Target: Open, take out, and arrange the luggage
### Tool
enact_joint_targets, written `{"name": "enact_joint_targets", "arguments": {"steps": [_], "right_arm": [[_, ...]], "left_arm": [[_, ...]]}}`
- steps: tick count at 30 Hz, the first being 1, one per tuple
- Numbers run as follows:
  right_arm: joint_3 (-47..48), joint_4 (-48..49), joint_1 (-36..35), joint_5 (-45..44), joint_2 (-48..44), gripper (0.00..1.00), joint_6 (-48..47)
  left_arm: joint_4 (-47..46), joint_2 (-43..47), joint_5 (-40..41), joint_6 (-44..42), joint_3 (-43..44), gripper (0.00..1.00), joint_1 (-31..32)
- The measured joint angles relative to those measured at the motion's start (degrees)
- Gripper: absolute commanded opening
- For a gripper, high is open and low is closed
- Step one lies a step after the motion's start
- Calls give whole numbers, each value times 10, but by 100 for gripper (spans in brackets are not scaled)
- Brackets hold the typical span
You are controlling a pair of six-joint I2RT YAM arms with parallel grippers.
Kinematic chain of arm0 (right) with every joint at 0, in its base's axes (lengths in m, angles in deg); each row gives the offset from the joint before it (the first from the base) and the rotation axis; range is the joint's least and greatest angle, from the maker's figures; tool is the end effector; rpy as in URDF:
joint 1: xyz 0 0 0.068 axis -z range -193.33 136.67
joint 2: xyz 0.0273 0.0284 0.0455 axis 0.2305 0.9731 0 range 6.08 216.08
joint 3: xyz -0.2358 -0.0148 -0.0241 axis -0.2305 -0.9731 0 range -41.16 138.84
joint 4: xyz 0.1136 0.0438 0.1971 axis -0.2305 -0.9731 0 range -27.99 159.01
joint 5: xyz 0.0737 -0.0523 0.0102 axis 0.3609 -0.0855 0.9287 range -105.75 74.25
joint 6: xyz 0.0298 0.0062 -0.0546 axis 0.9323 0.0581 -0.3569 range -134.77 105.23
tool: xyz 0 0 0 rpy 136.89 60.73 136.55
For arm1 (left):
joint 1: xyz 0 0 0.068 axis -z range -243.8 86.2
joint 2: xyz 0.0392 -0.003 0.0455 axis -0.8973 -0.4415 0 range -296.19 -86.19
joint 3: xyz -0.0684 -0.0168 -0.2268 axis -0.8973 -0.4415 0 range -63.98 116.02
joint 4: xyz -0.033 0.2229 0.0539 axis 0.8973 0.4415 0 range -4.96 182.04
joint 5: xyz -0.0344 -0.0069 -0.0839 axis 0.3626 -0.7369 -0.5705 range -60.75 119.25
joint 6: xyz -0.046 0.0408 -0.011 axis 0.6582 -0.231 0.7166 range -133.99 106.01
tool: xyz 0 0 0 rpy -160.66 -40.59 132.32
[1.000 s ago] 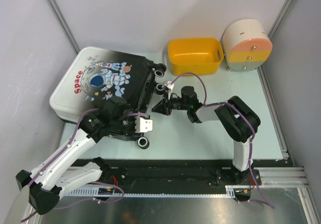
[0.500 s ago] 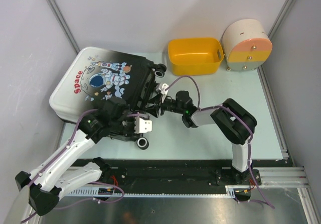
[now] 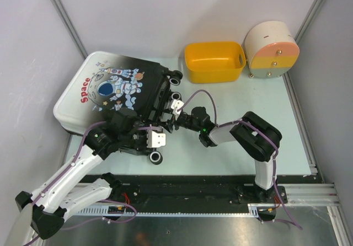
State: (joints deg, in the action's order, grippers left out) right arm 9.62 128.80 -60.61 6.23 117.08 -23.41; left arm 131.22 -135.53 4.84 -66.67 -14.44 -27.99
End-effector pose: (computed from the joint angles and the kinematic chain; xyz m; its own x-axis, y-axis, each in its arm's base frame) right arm 0.2430 0.2895 0.1699 0.1355 -0.0586 -0.9890 -0.9254 0.3492 -0.1474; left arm 0.1232 -0.1133 0.2623 0.2554 0.7088 -0.6576 0.9280 0.0112 0.3725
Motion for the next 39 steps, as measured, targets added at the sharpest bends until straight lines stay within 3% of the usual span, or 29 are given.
{"name": "enact_joint_targets", "arguments": {"steps": [11, 20, 28, 31, 32, 34, 36, 39], "right_arm": [[-50, -4, -16, -21, -8, 73, -47], [-50, 10, -29, -46, -7, 66, -57], [-13, 5, -55, -119, 26, 45, -68], [-11, -5, -59, -138, 28, 31, -79], [-8, -11, -59, -140, 28, 23, -81], [-3, -23, -55, -139, 28, 17, -84], [-2, -32, -50, -129, 24, 0, -82], [-3, -49, -31, -80, 12, 0, -74]], "left_arm": [[0, 2, 0, -1, -1, 45, 0], [0, 2, -2, -1, -1, 46, -1], [0, 4, -2, 1, -1, 45, -1], [-1, 9, -2, 1, -5, 41, -2], [-2, 13, -2, 1, -7, 40, -2], [-2, 23, 0, 0, -12, 36, -2], [1, 37, 2, -5, -19, 30, -2], [12, 46, 5, -16, -21, 23, -2]]}}
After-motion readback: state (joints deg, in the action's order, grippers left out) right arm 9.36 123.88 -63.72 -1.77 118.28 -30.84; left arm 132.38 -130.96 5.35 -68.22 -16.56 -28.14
